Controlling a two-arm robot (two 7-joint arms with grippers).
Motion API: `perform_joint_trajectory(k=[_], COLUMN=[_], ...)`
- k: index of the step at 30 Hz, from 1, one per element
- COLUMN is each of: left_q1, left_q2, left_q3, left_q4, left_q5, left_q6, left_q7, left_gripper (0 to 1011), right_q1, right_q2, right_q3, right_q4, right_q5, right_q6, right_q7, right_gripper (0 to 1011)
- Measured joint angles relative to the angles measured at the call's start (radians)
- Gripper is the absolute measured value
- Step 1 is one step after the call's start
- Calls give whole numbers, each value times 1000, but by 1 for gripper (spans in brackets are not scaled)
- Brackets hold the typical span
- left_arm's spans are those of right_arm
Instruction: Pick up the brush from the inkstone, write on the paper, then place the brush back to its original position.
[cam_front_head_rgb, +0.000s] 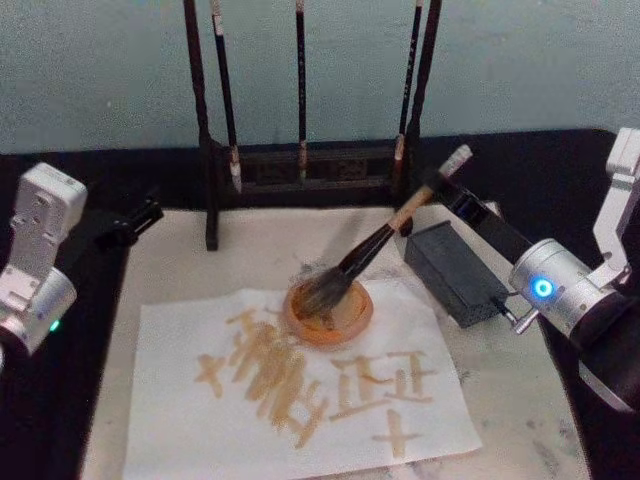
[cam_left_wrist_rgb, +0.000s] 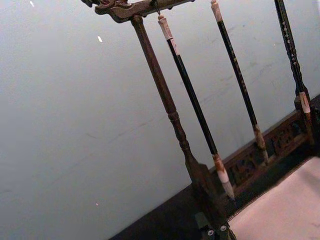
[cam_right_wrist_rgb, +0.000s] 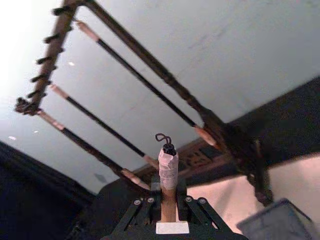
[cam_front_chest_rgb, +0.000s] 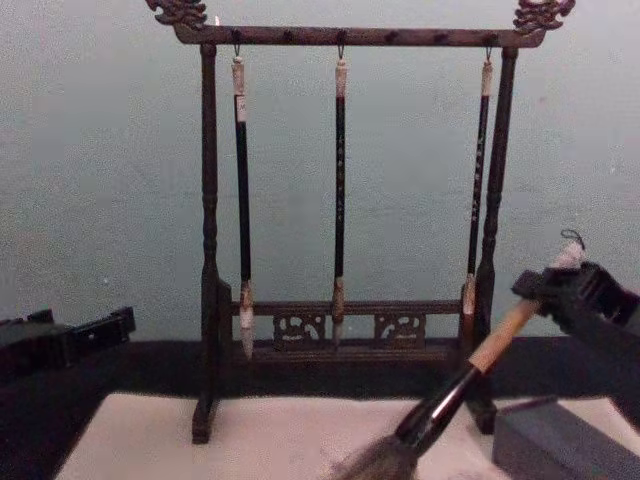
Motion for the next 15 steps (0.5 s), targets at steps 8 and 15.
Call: perform_joint_trajectory(k=[8,15], left_q1=[0,0], left_q2=[0,0], left_q3=[0,0], left_q4=[0,0], left_q5=[0,0], left_q6=[0,0], left_q7=[0,0], left_gripper=[1002,1002], right_q1=[-3,-1], right_q2=[0,9], right_q3=[-7,-15], right_q4=[2,4], right_q5=[16,35], right_q6=[-11,-17], right_q7=[-98,-128], right_gripper=[178,179])
